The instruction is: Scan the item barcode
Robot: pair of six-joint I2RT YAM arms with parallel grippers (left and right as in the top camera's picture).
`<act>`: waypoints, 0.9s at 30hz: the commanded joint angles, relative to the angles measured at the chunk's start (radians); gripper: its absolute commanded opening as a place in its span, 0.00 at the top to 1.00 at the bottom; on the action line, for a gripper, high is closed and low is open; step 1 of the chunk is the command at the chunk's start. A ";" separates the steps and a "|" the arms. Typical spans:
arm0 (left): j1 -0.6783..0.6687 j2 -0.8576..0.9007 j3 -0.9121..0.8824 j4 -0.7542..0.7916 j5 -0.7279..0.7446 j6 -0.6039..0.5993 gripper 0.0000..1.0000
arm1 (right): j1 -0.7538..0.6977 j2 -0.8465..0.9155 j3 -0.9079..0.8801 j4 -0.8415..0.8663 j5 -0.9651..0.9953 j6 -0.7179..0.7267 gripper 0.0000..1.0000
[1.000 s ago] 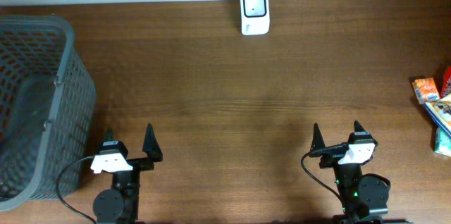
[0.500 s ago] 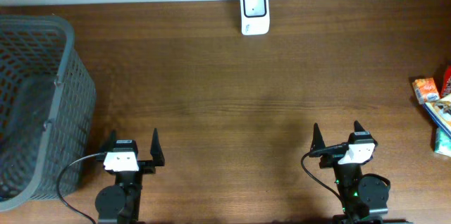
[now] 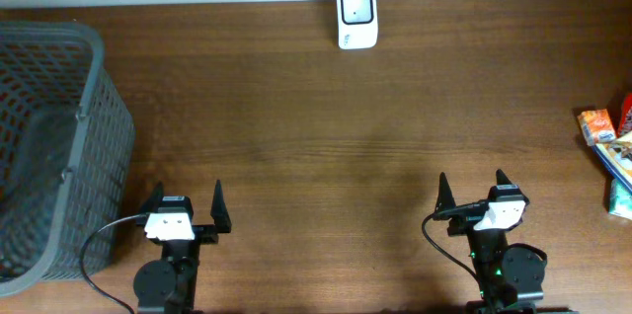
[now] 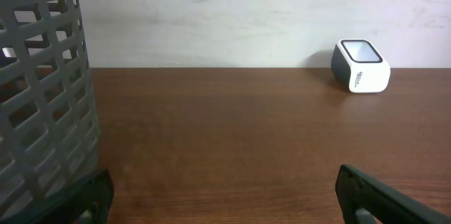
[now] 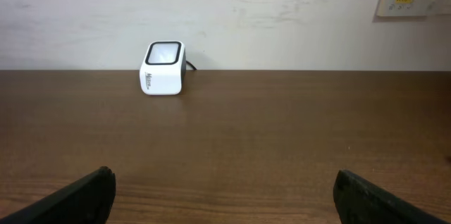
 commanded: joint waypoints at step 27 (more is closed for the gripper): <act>-0.002 -0.005 -0.006 -0.001 0.011 0.019 0.01 | 0.008 -0.007 -0.008 -0.004 0.019 -0.101 0.02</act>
